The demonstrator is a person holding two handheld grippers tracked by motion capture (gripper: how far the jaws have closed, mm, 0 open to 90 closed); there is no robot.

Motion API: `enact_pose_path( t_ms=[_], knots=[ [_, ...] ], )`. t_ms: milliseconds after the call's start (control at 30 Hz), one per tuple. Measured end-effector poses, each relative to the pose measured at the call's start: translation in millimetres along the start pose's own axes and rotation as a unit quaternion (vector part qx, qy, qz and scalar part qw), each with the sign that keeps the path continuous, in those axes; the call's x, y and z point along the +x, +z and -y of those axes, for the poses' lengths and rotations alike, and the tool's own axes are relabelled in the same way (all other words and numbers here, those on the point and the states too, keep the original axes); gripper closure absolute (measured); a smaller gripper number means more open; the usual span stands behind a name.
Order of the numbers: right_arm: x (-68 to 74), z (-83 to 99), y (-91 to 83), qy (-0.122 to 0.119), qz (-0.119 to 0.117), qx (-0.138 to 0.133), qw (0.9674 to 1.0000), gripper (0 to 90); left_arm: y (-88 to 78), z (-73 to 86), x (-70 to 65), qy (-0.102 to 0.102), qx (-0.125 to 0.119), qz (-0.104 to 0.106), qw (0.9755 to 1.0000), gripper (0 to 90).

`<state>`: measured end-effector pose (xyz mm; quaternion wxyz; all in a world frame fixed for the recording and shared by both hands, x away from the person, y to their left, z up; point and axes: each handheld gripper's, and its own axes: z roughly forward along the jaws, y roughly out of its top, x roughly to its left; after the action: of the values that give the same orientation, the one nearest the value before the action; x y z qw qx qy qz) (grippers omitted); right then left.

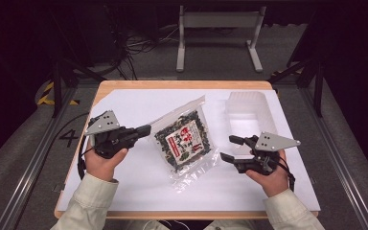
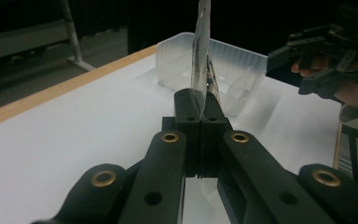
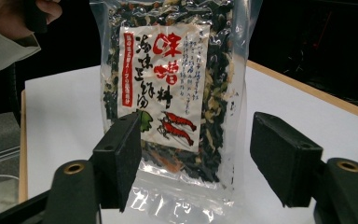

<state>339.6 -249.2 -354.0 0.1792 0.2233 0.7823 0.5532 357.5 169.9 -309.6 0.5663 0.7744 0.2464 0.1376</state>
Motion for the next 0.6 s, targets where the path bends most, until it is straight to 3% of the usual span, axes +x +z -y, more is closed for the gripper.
enact_pose_path(
  t_ms=[600],
  knots=[
    [-18.0,-31.2,43.2,0.008,-0.035,-0.002,0.9994,26.7,-13.8,-18.4,-10.1,0.033,-0.047,0.015,0.9982,89.8]
  ],
)
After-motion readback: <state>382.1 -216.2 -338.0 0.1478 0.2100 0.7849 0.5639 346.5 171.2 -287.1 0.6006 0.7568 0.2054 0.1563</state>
